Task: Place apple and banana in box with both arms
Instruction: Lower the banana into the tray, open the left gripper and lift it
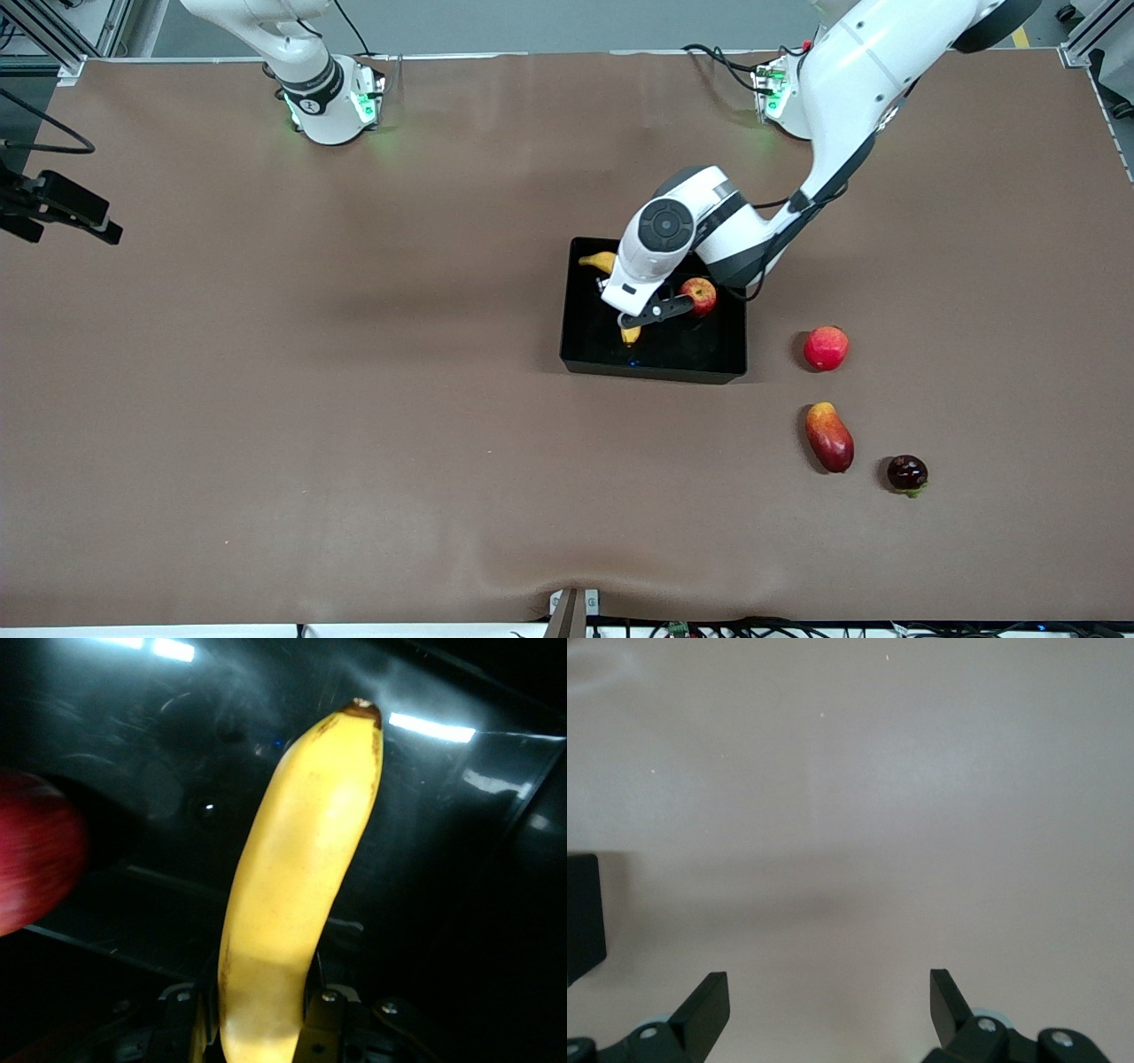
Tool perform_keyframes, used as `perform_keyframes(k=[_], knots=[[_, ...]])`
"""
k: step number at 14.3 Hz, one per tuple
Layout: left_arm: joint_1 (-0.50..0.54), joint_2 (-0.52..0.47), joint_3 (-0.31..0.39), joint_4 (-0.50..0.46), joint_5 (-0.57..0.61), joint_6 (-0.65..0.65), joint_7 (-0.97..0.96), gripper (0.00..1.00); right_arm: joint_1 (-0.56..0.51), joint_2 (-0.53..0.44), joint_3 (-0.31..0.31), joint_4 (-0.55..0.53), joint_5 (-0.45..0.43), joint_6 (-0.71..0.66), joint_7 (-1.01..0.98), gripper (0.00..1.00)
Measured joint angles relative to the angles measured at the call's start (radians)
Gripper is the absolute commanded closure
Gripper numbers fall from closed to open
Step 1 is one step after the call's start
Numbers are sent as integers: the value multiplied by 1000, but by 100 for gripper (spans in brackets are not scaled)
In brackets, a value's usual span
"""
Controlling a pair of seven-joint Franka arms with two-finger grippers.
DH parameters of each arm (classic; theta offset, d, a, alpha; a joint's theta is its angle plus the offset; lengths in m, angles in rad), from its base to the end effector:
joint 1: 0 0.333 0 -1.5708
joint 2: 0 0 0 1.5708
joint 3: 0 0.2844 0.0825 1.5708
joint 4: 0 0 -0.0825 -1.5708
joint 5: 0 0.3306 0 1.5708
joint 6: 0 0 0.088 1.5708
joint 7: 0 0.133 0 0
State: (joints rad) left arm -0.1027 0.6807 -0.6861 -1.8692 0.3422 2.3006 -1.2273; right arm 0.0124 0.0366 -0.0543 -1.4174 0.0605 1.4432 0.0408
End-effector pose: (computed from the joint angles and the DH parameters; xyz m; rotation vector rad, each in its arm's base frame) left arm 0.4211 -0.3888 0.1986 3.0593 0.4507 -0.2776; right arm 0.4980 -0.0117 0.6010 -3.0813 0.1161 0.0165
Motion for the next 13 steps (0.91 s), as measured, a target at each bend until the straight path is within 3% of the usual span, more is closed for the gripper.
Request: perform_keyframes(k=[1,2,7,13], knots=[[-15,17,15,11,6,9,-4,23,0,-16,-4,-23,0,-2,0,0],[-26,30,26,24,11,12,-6,0,0,-32,-7,-43,-1,-2,0,0],[-25,-13,35,98,25,-34,-6,0,-1,-57,-11,-75,-16,6,2,0],[125,-245,28,376,25,-587,250,0,-24,-57,-12,-89,-23,35,6,0]])
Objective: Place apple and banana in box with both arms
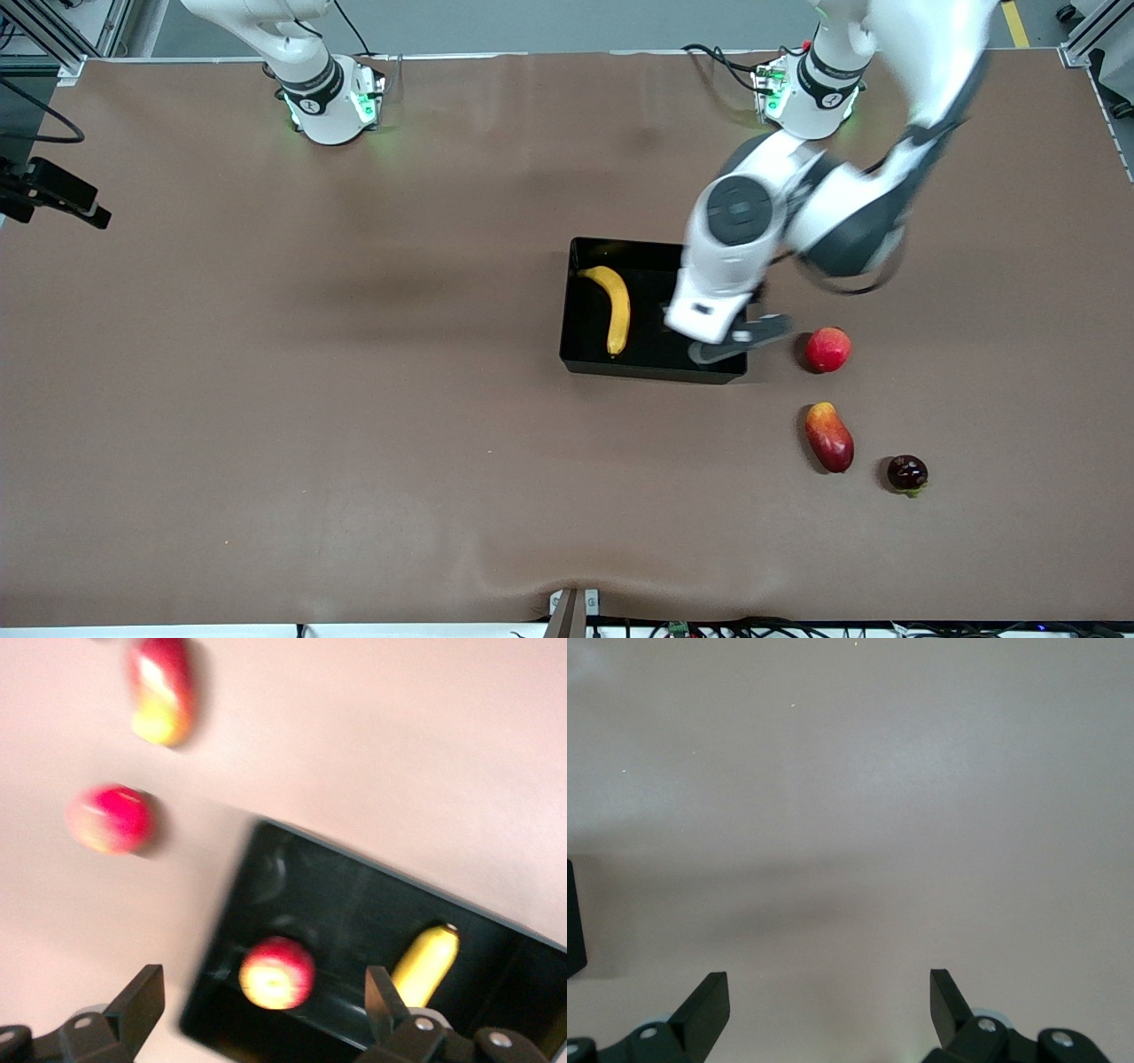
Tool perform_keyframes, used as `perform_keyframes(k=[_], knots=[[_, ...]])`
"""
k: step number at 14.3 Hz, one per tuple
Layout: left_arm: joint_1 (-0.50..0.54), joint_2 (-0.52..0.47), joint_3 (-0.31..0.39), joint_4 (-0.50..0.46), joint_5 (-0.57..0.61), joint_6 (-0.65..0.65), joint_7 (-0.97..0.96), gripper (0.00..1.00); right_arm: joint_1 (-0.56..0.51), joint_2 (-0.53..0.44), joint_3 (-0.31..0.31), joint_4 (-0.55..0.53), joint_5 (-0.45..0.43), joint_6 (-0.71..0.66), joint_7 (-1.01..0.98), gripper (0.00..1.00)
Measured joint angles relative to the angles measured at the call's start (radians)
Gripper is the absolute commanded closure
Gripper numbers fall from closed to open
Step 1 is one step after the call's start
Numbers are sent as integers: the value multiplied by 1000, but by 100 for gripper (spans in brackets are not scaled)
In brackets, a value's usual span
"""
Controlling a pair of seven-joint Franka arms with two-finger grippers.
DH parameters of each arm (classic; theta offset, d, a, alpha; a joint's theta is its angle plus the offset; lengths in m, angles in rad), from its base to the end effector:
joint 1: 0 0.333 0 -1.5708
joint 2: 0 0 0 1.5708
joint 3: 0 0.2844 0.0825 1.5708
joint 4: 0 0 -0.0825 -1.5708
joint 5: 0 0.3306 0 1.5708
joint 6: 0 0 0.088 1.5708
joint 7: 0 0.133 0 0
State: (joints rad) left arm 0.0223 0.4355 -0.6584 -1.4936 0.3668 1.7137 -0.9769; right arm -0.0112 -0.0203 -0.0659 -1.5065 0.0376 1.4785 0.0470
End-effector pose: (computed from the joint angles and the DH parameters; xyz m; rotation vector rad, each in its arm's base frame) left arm 0.5250 -0.2728 0.4109 -2.9550 -0.4394 0.0227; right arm 0.4851 -0.0325 0.5956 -3.0970 0.1872 0.0111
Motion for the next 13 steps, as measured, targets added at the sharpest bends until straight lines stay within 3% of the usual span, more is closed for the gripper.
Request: perform_keyframes(k=[3,6,9,11,13], knots=[[93,-78,0,69,0,-83,153,0,4,-1,5,0,0,3,0,0],[183,-160,-1,78,-5,-97,314,0,12,0,11,-6,0,3,0,0],[207,-229,4,79,-19,-122,396,0,2,15,5,-20,-3,24,2,0],[176,-270,79,77,-63,-154,471,0,-17,32,0,-26,-4,44,2,0],[90,-310,253,76,-169,-206,553,0,-34,43,-2,-27,-4,48,2,0]])
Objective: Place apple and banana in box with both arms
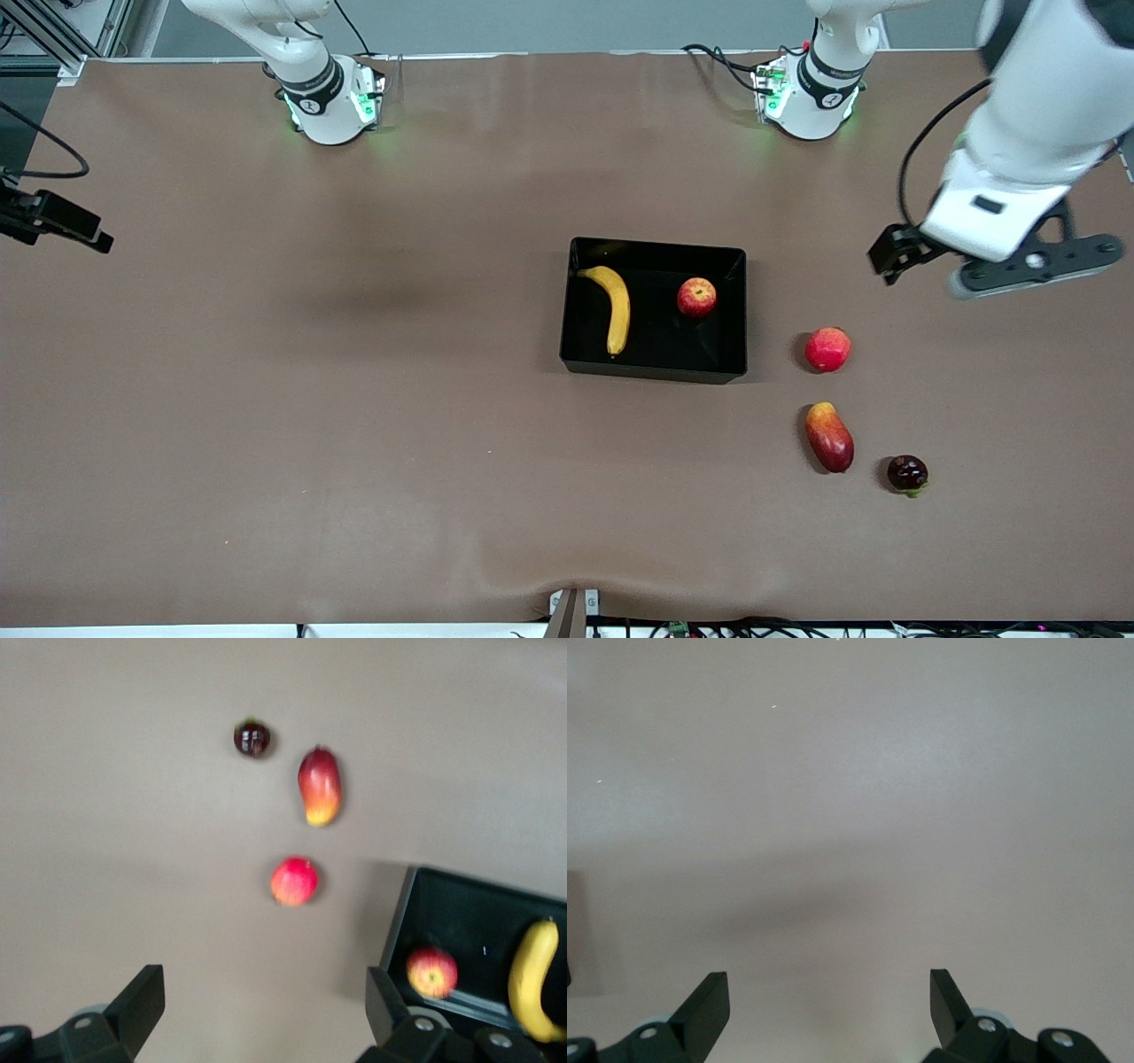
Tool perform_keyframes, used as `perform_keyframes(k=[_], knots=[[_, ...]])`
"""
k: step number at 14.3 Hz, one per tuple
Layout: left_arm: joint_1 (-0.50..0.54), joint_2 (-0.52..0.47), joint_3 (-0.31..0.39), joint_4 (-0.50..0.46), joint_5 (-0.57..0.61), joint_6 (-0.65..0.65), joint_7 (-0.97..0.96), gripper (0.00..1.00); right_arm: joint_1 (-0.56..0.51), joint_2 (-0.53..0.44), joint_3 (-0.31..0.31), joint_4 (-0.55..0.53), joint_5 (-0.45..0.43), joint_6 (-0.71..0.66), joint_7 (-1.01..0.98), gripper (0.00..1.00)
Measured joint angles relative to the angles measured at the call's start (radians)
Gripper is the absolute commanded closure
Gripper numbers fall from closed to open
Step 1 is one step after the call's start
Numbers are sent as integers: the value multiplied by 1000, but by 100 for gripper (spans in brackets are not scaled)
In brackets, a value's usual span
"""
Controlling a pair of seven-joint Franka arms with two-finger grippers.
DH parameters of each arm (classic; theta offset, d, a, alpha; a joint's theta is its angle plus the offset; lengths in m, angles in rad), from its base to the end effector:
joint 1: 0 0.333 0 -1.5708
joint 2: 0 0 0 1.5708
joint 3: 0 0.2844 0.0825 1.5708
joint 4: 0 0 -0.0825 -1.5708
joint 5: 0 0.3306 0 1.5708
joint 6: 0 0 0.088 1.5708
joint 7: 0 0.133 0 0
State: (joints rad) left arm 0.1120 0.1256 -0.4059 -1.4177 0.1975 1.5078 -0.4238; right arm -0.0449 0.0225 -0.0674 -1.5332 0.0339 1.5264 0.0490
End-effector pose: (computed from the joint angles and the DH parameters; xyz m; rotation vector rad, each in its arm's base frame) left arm 0.5155 -0.1140 0.5667 -2.9864 -0.2125 -0.0417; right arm 0.4996 -0.0513 0.5675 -3.0980 0.2488 0.0438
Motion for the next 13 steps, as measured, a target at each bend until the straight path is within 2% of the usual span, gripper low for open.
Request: perform_keyframes(k=[3,5,7,13], knots=[[-103,-57,219,-22,-91,-39,120,0,-2,4,0,0,0,3,0,0],[-155,-100,303,-64,-111,-43,177,0,-3,4,0,0,0,8,0,0],[-166,-150,324,-121,-123,-43,194,0,-12,4,0,0,0,22,0,0],[-169,-309,322,-281,-153,5,241,0,-32,4,-1,-1,0,11,0,0]])
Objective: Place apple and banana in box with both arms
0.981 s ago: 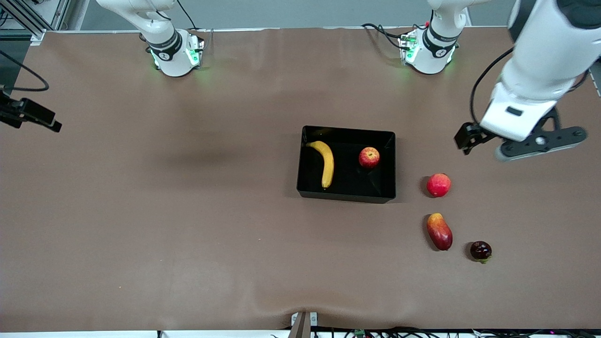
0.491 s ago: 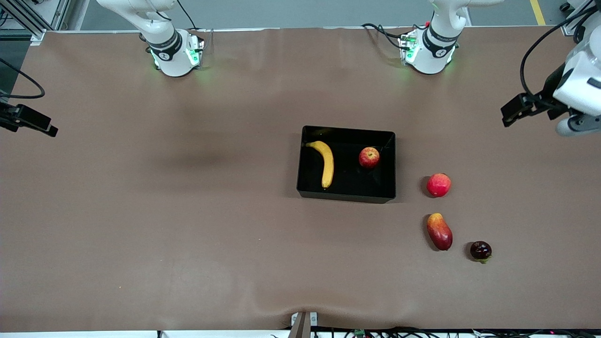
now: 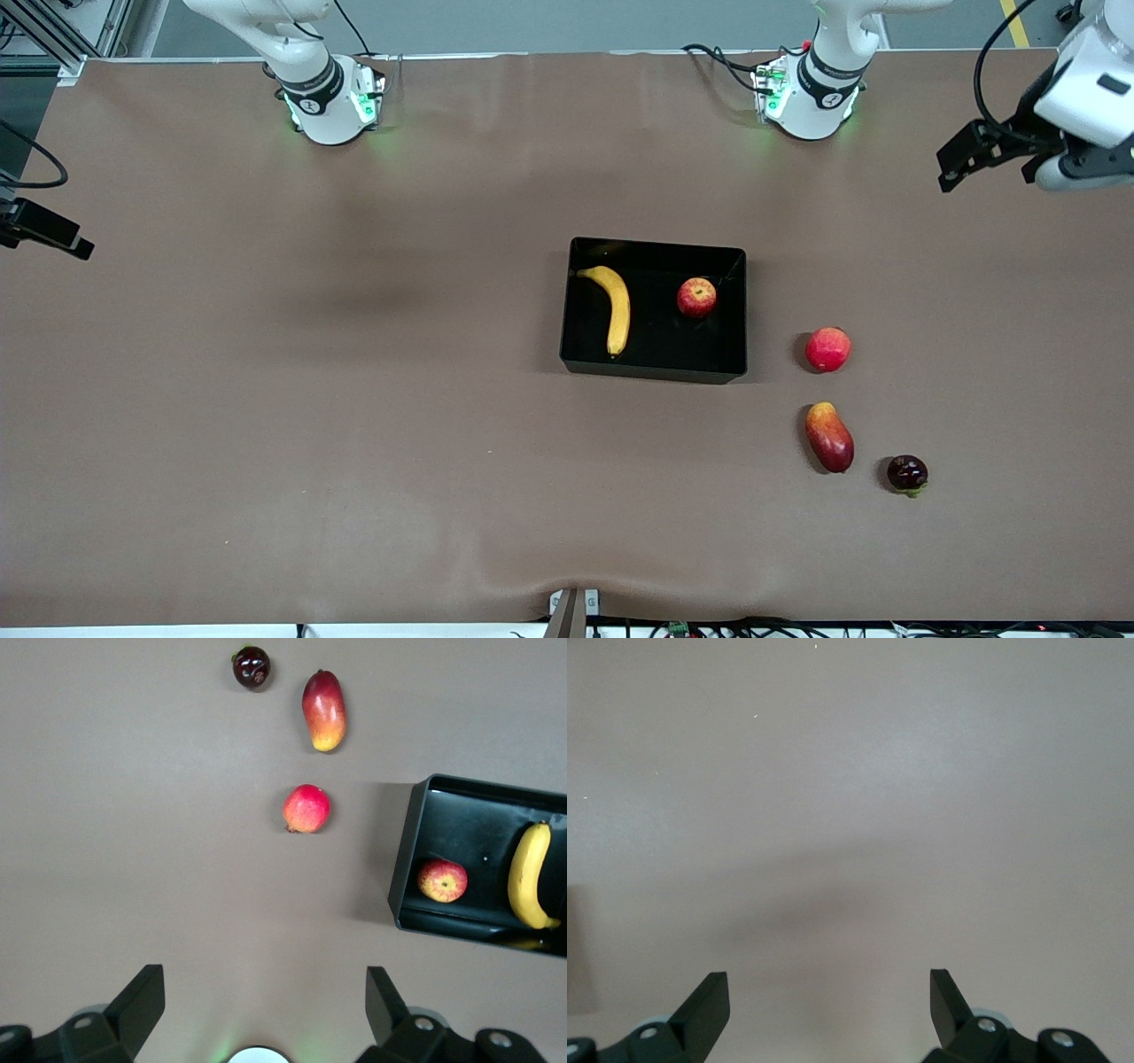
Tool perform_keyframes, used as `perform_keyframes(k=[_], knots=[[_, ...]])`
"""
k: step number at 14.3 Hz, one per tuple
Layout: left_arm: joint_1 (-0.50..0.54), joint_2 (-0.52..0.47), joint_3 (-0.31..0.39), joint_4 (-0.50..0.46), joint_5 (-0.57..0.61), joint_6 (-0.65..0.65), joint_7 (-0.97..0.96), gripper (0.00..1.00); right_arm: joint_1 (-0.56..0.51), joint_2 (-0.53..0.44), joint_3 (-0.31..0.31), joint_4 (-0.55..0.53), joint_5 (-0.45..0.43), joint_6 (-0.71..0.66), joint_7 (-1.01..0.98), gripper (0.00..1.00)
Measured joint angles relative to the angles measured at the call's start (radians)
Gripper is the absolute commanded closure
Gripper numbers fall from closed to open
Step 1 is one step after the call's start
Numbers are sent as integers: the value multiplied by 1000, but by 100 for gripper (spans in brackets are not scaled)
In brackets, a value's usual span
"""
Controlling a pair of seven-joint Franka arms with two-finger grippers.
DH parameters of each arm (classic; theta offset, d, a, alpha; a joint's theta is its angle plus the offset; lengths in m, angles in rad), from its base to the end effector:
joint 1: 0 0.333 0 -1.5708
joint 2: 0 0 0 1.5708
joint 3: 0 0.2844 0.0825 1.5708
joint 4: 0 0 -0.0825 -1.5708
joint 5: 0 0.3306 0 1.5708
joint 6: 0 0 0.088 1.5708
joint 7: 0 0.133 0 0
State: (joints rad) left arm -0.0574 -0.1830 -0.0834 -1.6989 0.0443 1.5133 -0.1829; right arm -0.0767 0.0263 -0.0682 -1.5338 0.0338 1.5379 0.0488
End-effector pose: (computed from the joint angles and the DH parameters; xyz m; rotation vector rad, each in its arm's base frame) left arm 0.4388 -0.0594 0.5949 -3.0816 -0.0709 -0.0098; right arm 0.5001 -0.0679 0.5663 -3.0939 0.2994 0.0320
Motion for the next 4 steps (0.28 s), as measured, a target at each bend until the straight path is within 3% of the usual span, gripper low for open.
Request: perform_keyframes(k=[4], knots=[[0,-13,3,7,0,16,20,0,0,0,3,-1,0,-15,0,0]])
